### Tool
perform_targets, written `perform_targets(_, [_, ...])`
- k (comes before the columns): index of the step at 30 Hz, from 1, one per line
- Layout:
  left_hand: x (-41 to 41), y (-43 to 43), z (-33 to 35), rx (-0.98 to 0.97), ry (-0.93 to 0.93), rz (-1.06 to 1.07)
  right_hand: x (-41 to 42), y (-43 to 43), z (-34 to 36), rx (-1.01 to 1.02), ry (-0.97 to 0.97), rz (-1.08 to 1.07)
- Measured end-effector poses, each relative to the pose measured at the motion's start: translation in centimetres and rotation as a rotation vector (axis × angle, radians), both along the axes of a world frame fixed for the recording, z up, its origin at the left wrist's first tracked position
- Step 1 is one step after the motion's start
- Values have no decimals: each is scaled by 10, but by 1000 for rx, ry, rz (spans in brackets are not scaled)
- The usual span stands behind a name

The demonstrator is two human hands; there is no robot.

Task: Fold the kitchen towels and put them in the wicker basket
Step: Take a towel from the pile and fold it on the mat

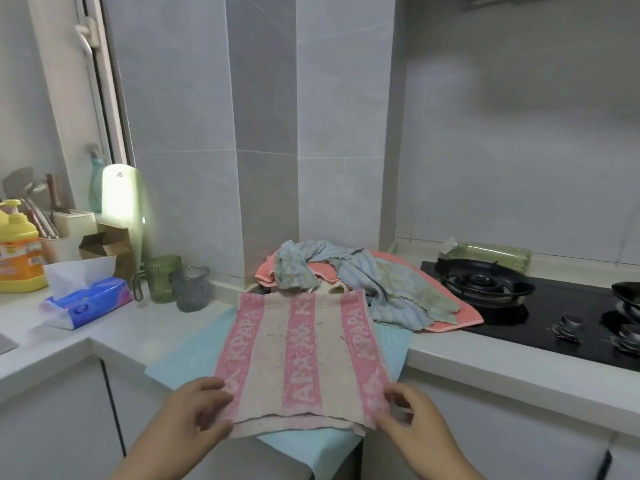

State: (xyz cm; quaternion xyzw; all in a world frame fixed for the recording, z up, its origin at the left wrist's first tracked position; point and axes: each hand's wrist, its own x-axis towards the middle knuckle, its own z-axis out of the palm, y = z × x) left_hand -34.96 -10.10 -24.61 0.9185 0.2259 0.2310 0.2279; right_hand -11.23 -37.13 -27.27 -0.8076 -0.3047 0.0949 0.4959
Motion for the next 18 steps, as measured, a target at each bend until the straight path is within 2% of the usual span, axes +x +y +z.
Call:
perform_targets(3, [-2,2,-16,-8,-121,66,-7,2,0,215,575,-47])
perform_targets(5, [0,1,-23,2,-161,86,-8,4,3,271,773,-46])
perform_targets(13, [5,1,-25,176,-147,123,-7,18,8,343,828,-90])
perform_targets(18, [3,0,-27,254,-24,86,-5,17,11,426,941,-73])
